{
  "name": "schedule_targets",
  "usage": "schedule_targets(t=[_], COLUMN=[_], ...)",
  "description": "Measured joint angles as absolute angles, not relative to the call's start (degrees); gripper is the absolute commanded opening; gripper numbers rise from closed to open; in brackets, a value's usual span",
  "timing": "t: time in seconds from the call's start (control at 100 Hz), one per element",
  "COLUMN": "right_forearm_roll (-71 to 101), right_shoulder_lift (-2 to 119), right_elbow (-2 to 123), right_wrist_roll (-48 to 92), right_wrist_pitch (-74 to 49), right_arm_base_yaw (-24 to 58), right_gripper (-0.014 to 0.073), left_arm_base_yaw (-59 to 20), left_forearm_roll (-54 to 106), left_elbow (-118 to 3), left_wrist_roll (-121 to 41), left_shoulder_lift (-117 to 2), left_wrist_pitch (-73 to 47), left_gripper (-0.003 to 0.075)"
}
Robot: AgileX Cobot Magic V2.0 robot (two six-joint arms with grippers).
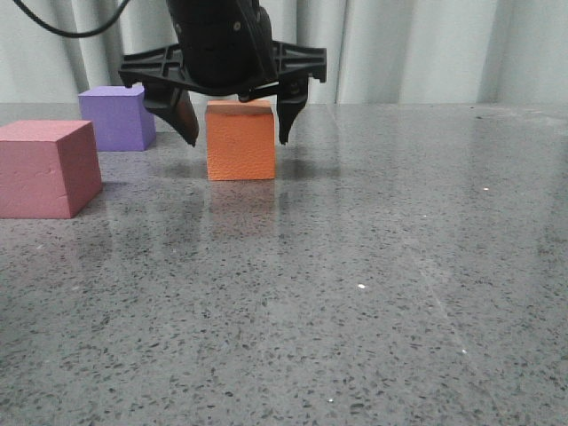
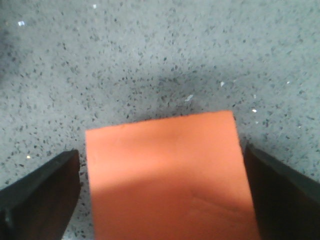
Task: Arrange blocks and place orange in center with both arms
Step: 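Lower the open left gripper around the orange cube and close it, then lift the orange cube with the left gripper toward the purple cube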
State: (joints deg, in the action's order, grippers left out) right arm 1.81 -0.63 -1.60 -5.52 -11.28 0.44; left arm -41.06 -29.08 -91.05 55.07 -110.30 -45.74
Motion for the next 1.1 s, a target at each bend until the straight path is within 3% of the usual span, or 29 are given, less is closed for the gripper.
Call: schedule_targets(t=[0.1, 0.26, 0.38, 1.1], right_forearm_roll=[1.85, 1.85, 1.85, 1.85], right_shoulder_lift=[-0.63, -0.63, -0.63, -0.63], right_elbow=[-1.60, -1.60, -1.60, -1.60], right_wrist_roll=[-5.52, -5.52, -5.52, -5.52], right_wrist_pitch=[-11.28, -11.28, -11.28, -11.28], right_arm_base_yaw=[0.44, 0.44, 0.44, 0.44], right_gripper=[-0.0067, -0.0067, -0.0067, -0.0067], left_arm_base_yaw=[-41.10, -41.10, -41.10, -41.32], left_forearm_roll=[-28.84, -28.84, -28.84, -44.49], left_elbow=[-91.05, -91.06, -91.39, -87.70], left_wrist_roll=[55.07, 55.07, 55.07, 50.89], left_shoulder_lift=[-110.53, -110.53, -110.53, -93.96], left_wrist_pitch=[-45.74, -46.11, -46.58, -57.43], left_gripper=[0.0468, 0.0197, 0.0080, 0.0064])
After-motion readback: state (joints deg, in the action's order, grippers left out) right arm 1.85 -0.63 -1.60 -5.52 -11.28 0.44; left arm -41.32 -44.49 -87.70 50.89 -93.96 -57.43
